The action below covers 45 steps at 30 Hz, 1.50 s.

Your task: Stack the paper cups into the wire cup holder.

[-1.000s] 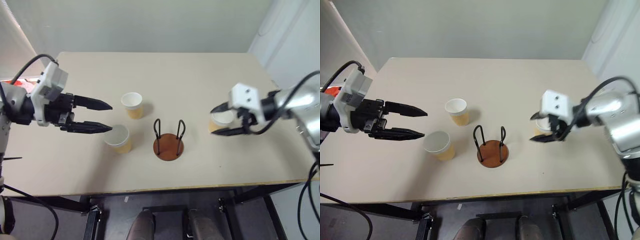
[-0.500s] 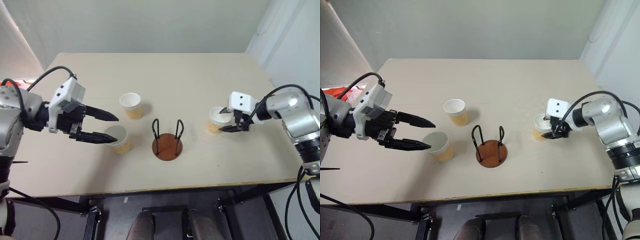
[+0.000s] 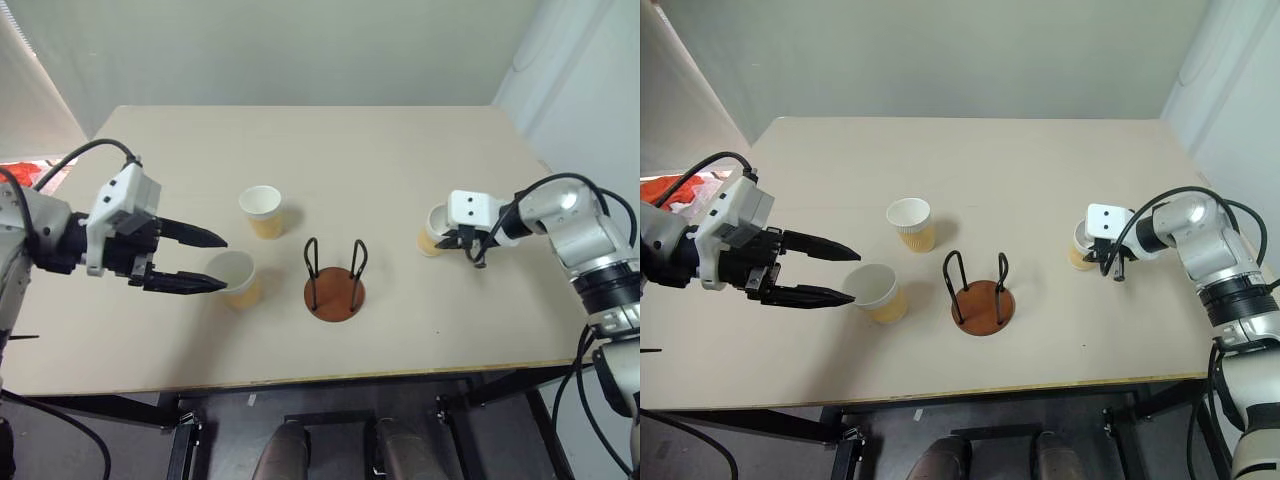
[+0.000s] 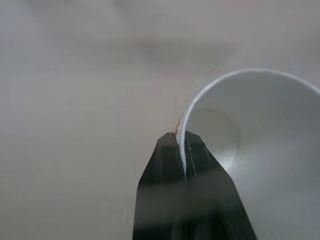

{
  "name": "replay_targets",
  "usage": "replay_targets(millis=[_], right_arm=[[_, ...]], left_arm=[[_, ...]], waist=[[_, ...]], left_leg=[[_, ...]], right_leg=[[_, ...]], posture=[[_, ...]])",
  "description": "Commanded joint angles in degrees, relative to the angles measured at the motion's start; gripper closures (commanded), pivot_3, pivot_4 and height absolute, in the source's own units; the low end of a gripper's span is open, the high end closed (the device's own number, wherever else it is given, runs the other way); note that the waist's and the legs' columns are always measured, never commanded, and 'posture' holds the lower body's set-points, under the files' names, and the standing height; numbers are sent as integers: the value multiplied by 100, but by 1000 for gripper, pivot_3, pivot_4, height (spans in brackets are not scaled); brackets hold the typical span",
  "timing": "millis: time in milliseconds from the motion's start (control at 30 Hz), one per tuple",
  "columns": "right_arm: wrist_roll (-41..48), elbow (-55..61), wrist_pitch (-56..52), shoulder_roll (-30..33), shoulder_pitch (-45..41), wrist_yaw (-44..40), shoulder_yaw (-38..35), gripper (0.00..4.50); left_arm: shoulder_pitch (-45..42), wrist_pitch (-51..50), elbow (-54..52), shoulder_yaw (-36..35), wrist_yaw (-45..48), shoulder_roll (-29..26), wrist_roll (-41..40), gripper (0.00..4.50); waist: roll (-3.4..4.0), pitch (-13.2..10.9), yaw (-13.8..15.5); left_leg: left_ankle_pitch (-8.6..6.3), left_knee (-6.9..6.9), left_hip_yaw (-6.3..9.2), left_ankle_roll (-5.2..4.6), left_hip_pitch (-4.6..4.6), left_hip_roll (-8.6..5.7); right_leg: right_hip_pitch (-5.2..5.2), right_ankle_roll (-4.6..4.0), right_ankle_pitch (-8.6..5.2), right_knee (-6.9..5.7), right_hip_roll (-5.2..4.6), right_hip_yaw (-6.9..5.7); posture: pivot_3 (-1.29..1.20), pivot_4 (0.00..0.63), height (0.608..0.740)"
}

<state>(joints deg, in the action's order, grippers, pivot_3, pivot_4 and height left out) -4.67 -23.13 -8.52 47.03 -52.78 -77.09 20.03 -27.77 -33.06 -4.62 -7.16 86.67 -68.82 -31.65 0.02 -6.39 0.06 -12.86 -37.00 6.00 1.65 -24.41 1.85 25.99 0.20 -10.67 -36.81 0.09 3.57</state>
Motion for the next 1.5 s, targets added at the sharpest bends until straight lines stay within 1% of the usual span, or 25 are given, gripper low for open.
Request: replay_targets(millis=[33, 100, 133, 200, 267, 300, 367, 500, 600, 833, 1067, 1167, 1367, 1500], right_arm=[[624, 615, -311, 152, -519, -469, -598, 4491], [1410, 1196, -902, 105, -942, -888, -978, 4491], [1665, 1397, -1135, 55, -1086, -965, -1077, 4491], [2105, 1936, -1553, -163, -1268, -999, -1118, 4491], [2326, 2479, -1881, -425, -1224, -856, -1008, 4491], [2348, 2666, -1972, -527, -1156, -752, -950, 4491], [2262, 2932, -2120, -712, -997, -514, -787, 4491], [2065, 3271, -2040, -796, -714, -365, -475, 4491], [2005, 3279, -2036, -860, -638, -259, -354, 4491], [2080, 3469, -1945, -690, -421, -488, -256, 4491], [1933, 3469, -1903, -792, -369, -351, -70, 4491], [1901, 3412, -1932, -813, -386, -331, -66, 3877], [1908, 3343, -1958, -820, -413, -308, -115, 1798], [2038, 3259, -2136, -836, -361, -119, -338, 487]], left_arm=[[-8, 62, -60, -277, -9, -134, -50, 908], [-28, 119, 34, -307, 36, -162, -33, 908], [-46, 141, 74, -321, 54, -168, -29, 908], [-116, 181, 206, -375, 76, -180, -41, 908], [-103, 182, 287, -444, 120, -199, -96, 908], [-69, 185, 295, -471, 140, -212, -115, 908], [18, 195, 315, -548, 166, -254, -121, 908], [110, 193, 351, -674, 163, -312, -138, 908], [175, 162, 282, -719, 115, -303, -166, 908], [323, 83, 152, -834, 25, -323, -239, 908], [328, 33, 98, -852, -22, -342, -270, 908], [331, -4, 55, -847, -40, -334, -289, 908], [295, -17, 23, -775, -60, -340, -280, 908], [168, 305, 150, -418, 58, -470, 95, 908]], waist=[[4, -3, 2], [11, -7, -6], [12, -7, -7], [2, -1, -21], [-29, 17, -33], [-41, 24, -38], [-43, 22, -38], [-38, 18, 6], [-40, 19, -3], [-41, 20, -6], [-41, 20, -11], [-41, 20, -11], [-41, 20, -10], [-41, 20, -11]], left_leg=[[0, -1, -1, 1, -3, 0], [0, 0, -6, 1, -15, -1], [0, 0, -9, 1, -23, -1], [1, 14, -10, 2, -23, 0], [0, 40, -9, 4, -4, 6], [-3, 49, -8, 9, 12, 13], [-15, 39, -5, 30, 25, 31], [-15, 35, -3, 31, 23, 33], [-15, 36, -3, 31, 24, 33], [-16, 35, -3, 32, 25, 33], [-17, 36, -2, 34, 27, 39], [-16, 35, -2, 33, 28, 40], [-17, 35, -3, 35, 28, 39], [-17, 36, -2, 35, 28, 41]], right_leg=[[2, 0, 0, 1, 0, 0], [15, -1, 0, 0, 0, 4], [23, 0, 0, -1, 0, 4], [30, -15, -9, -1, 5, 4], [23, -48, -29, -1, 11, 0], [11, -61, -37, -1, 18, -3], [-4, -71, -43, 0, 44, -4], [3, -69, -42, -8, 46, -3], [3, -69, -42, -11, 46, -3], [3, -69, -42, -13, 47, -1], [3, -69, -41, -14, 54, -2], [3, -69, -41, -15, 54, -1], [3, -69, -41, -15, 54, -1], [4, -69, -41, -15, 56, -2]], posture=[[0, 150, 740], [0, 150, 740], [0, 150, 740], [0, 150, 740], [0, 150, 740], [0, 150, 740], [0, 150, 740], [0, 150, 740], [0, 150, 740], [0, 150, 740], [0, 150, 740], [0, 150, 740], [0, 150, 740], [0, 150, 740]])
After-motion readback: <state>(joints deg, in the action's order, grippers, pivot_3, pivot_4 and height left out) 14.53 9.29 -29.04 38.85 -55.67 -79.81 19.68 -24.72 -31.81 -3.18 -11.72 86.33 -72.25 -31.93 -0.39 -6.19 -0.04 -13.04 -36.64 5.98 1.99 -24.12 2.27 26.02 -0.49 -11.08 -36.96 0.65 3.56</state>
